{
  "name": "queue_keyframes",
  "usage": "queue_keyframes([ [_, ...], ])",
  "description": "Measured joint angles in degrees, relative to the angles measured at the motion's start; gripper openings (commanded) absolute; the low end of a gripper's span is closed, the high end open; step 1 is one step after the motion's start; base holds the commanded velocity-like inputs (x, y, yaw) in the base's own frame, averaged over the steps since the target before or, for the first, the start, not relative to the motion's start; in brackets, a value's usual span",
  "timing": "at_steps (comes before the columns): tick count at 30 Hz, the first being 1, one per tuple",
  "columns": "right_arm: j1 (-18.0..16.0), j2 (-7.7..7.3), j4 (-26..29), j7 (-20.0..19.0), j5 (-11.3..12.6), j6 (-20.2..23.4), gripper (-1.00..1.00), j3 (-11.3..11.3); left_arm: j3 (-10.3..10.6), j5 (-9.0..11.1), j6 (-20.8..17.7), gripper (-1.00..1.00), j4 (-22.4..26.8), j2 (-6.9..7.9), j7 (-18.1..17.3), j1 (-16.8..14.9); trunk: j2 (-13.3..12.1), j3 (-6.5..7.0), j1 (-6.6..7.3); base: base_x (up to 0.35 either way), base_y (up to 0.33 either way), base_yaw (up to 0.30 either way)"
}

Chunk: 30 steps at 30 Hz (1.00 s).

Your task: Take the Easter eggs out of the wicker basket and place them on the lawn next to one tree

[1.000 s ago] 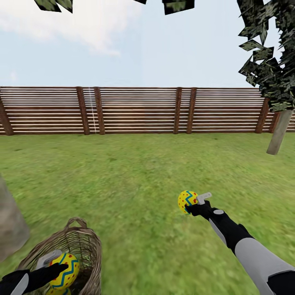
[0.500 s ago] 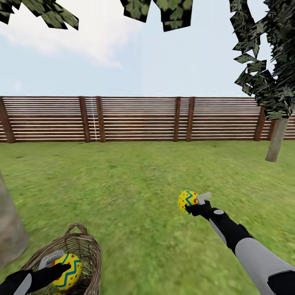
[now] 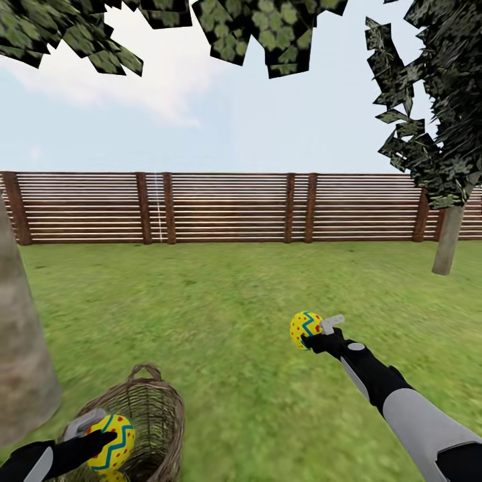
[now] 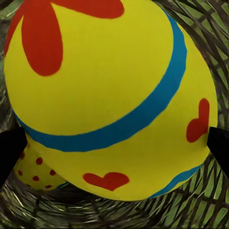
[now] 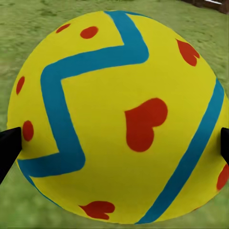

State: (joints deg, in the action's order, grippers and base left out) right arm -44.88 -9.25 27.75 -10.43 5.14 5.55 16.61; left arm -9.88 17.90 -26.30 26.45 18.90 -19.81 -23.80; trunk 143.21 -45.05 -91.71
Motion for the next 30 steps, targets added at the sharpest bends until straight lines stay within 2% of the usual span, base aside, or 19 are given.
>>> queue_keyframes([
  [5,0.0,0.00,-0.1,0.0,-0.1,0.0,-1.00,0.0,0.0,0.0,0.0,-1.00,0.0,-0.06,0.0,0.0,-2.0,0.90,1.10,-0.187,0.236,0.000],
  [9,0.0,0.00,-0.3,0.0,-0.1,0.0,-1.00,0.0,0.1,0.1,0.0,-1.00,0.0,-0.06,-0.1,0.0,-3.6,1.62,1.99,-0.019,0.040,0.000],
  [12,0.0,0.00,-0.5,-0.1,-0.1,0.3,-1.00,0.0,-0.1,0.0,0.2,-1.00,0.3,0.47,-0.4,0.0,-4.8,2.16,2.65,0.000,0.001,0.000],
  [13,0.0,0.00,-0.5,-0.2,-0.1,1.7,-1.00,0.0,-0.2,0.0,0.9,-1.00,0.6,0.57,-0.4,0.0,-5.2,2.34,2.87,0.000,0.000,0.000],
  [14,0.0,0.06,-0.5,-0.3,-0.1,5.5,-1.00,0.0,-0.1,0.0,4.0,-1.00,1.1,0.66,-0.2,0.0,-5.6,2.52,3.09,0.000,0.000,0.000],
  [15,0.0,0.04,-0.5,-0.4,-0.1,7.2,-1.00,-0.1,-0.2,0.0,5.7,-1.00,2.7,0.64,-0.1,0.0,-6.0,2.70,3.31,0.000,0.000,0.000],
  [17,0.0,-0.33,-0.5,-0.6,0.2,9.8,-1.00,-0.2,-0.2,0.2,6.1,-1.00,8.7,0.28,0.7,0.0,-6.8,3.07,3.76,0.000,0.000,0.000],
  [18,0.0,-0.33,-0.4,-0.7,0.3,12.9,-1.00,-0.2,-0.2,0.2,5.2,-1.00,11.7,0.08,1.8,0.0,-7.2,3.24,3.97,0.000,0.000,0.000],
  [19,0.0,-0.13,-0.4,-0.7,0.4,15.8,-1.00,-0.2,-0.1,0.3,2.6,-1.00,14.5,-0.83,3.5,0.0,-7.6,3.42,4.19,0.000,0.000,0.000],
  [20,0.0,0.02,-0.3,-0.7,0.6,17.5,-1.00,-0.3,0.0,0.3,-1.4,-1.00,16.9,-2.99,6.3,0.0,-8.0,3.60,4.41,0.000,0.000,0.000],
  [22,0.0,-0.34,-0.1,-0.7,0.7,18.3,-1.00,-0.6,0.0,0.5,-3.6,-1.00,19.9,-5.92,9.6,0.0,-8.8,3.96,4.85,0.000,0.000,0.000],
  [24,0.0,-0.22,-0.6,-0.7,0.6,18.4,-1.00,-0.5,0.1,0.4,-4.6,-1.00,21.9,-7.82,10.2,0.0,-9.6,4.31,5.29,0.000,0.000,0.000],
  [28,0.0,0.03,-3.0,-0.7,0.4,18.2,-1.00,-0.3,0.4,-0.9,-4.9,-1.00,21.7,-7.71,10.2,0.0,-11.2,5.03,6.17,0.000,0.000,0.000],
  [30,0.0,0.13,-4.0,-0.6,0.4,18.2,-1.00,-0.2,0.4,-3.3,-5.9,-1.00,20.4,-7.55,10.2,0.0,-12.0,5.39,6.61,0.000,0.000,0.000],
])
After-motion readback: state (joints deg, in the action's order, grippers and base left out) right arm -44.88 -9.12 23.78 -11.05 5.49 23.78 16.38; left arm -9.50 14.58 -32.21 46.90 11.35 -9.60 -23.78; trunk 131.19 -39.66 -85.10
